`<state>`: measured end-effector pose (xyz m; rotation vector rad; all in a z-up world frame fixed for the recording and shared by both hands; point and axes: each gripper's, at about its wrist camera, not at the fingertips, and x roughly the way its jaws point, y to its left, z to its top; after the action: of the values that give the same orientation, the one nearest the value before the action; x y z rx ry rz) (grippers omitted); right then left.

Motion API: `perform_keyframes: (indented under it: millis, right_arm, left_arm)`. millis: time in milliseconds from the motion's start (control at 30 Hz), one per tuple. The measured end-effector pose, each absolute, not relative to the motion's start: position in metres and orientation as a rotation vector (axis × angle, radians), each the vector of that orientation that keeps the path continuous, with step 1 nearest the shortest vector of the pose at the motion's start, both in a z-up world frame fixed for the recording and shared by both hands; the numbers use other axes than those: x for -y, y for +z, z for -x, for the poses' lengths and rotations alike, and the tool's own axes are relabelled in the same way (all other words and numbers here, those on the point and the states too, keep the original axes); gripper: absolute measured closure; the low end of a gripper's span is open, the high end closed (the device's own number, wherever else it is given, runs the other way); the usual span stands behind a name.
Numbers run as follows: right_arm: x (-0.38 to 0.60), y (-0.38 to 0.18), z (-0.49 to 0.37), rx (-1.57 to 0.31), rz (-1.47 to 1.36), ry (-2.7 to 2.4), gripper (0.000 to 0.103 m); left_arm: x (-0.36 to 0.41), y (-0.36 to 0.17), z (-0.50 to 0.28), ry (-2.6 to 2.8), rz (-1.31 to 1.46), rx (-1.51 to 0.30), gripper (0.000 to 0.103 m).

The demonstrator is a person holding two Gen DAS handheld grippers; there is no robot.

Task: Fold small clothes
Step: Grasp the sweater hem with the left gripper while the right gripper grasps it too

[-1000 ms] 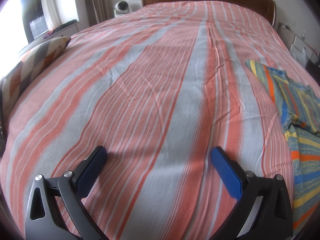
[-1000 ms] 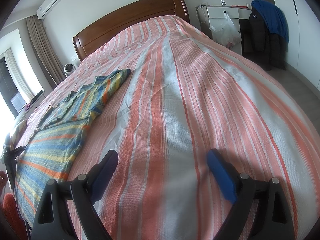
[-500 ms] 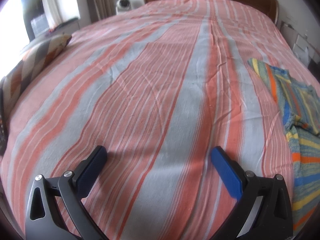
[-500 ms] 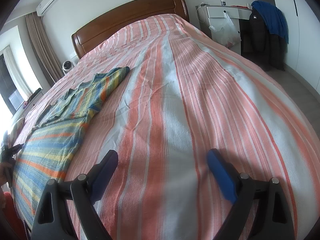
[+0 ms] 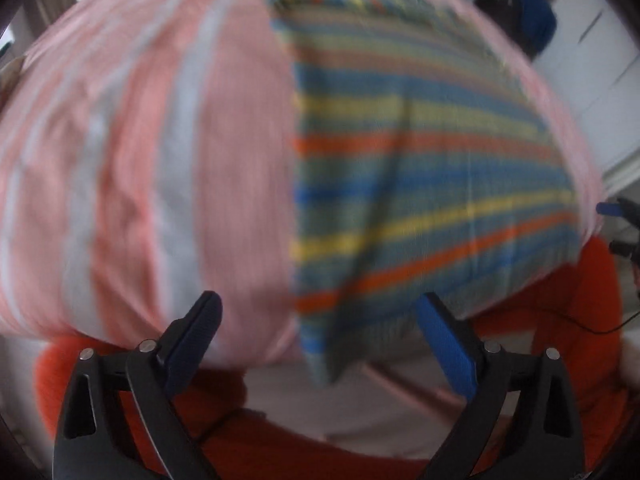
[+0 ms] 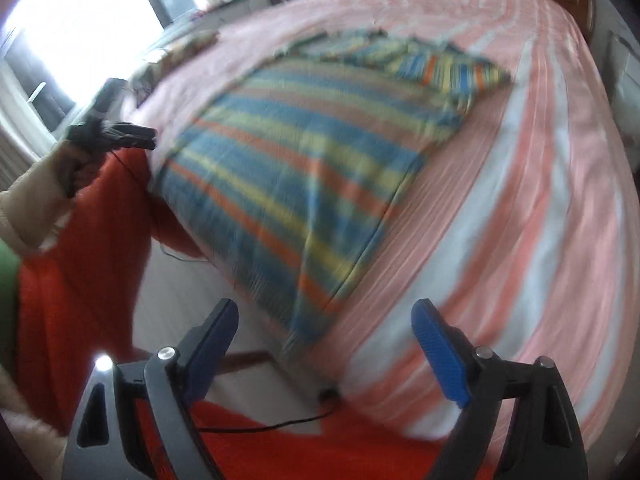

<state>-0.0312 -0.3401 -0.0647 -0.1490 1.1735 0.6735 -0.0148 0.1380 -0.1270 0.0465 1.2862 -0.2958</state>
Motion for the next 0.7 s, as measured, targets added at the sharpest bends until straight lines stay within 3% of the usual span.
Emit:
perform_keyframes:
  millis: [67,167,233,267,300,333,500,700]
  right_arm:
    - [0.341,-0.092,0.034,-1.245,0.015,0.62,0.031]
    - [0.348,-0.126,0.035,-1.329,-0.167,0.555,0.041]
    - [0.343,-0.134,0.037,-1.315,-0.197,0.546,0.052]
    - [0.342,-0.137,0.036,-1.307,-0.224,0.545,0.061]
    - [0.34,-0.139,0.035,-1.308,-0.245,0.541,0.094]
    - [0.338,-0.141,0.034,-1.31,-0.257,0.533,0.097]
    - [0.344,-0.12,0.036,-1.293,-0.339,0.601,0.097]
    - [0.378,-0.073,-0.005,-1.08,-0.575,0.607,0.097]
  left_arm:
    - [-0.128,-0.14,0.016,-0.25,-0.091,-1.317,0.023]
    - [-0.125,-0.143,0.023,-0.233,-0.097,-1.316,0.024]
    - [-0.126,-0.144,0.025,-0.24,-0.085,-1.329,0.036]
    - [-0.127,-0.145,0.026,-0.246,-0.071,-1.339,0.056]
    - [-0.129,-0.146,0.027,-0.263,-0.047,-1.361,0.088]
    - [-0.132,-0.149,0.028,-0.289,-0.011,-1.387,0.099]
    - [-0.154,-0.128,0.036,-0.402,0.179,-1.364,0.1]
    - [-0.186,-0.053,-0.037,-0.521,0.502,-1.117,0.1]
